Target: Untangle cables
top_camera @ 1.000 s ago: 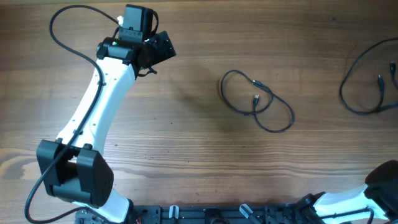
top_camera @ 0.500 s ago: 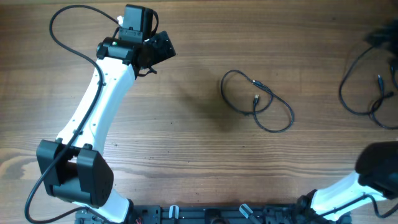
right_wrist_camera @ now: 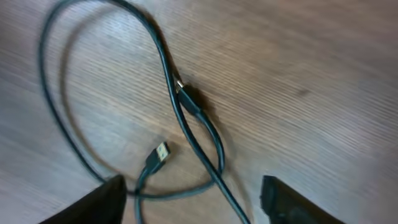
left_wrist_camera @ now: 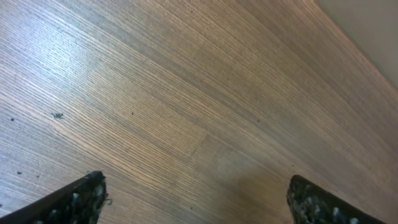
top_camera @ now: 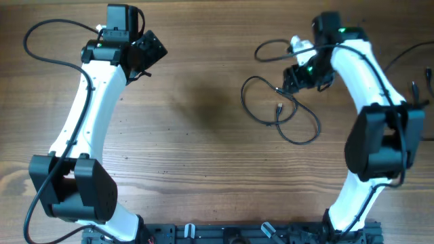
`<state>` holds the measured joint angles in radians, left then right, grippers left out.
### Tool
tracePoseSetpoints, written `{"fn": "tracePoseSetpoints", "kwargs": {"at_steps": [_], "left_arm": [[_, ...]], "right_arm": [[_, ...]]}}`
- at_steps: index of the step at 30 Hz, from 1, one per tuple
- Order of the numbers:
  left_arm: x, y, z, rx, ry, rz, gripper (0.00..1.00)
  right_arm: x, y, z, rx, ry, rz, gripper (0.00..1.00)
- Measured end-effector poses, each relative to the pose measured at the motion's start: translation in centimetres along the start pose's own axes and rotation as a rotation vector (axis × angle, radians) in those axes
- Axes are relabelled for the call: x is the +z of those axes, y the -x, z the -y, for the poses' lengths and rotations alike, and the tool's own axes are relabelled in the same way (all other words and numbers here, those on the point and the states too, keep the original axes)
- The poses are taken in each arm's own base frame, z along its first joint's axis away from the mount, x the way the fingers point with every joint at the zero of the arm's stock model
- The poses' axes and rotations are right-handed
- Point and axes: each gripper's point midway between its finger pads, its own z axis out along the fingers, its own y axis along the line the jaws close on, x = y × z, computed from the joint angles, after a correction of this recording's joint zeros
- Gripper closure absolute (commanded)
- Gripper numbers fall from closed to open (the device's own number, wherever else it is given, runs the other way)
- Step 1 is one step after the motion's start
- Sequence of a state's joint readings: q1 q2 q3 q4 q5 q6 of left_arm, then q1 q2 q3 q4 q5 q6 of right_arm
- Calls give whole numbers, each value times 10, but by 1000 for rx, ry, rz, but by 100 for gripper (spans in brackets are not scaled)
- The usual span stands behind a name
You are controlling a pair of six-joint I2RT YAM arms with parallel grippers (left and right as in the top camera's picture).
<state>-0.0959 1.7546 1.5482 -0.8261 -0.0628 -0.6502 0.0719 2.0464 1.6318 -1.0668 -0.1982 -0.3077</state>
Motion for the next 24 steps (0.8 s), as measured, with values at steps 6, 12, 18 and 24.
{"fn": "tracePoseSetpoints", "kwargs": {"at_steps": [6,12,18,24], "left_arm": [[0,0,0,0,1,-1,0],[0,0,0,0,1,-1,0],[0,0,0,0,1,-1,0],[0,0,0,0,1,-1,0]], "right_arm": [[36,-8,-8,-89,8,-9,41],[53,-19,5,-77,-60,-27,51],[53,-14,8,-32,-75,-6,52],[53,-12,8,-35,-78,2,67]]}}
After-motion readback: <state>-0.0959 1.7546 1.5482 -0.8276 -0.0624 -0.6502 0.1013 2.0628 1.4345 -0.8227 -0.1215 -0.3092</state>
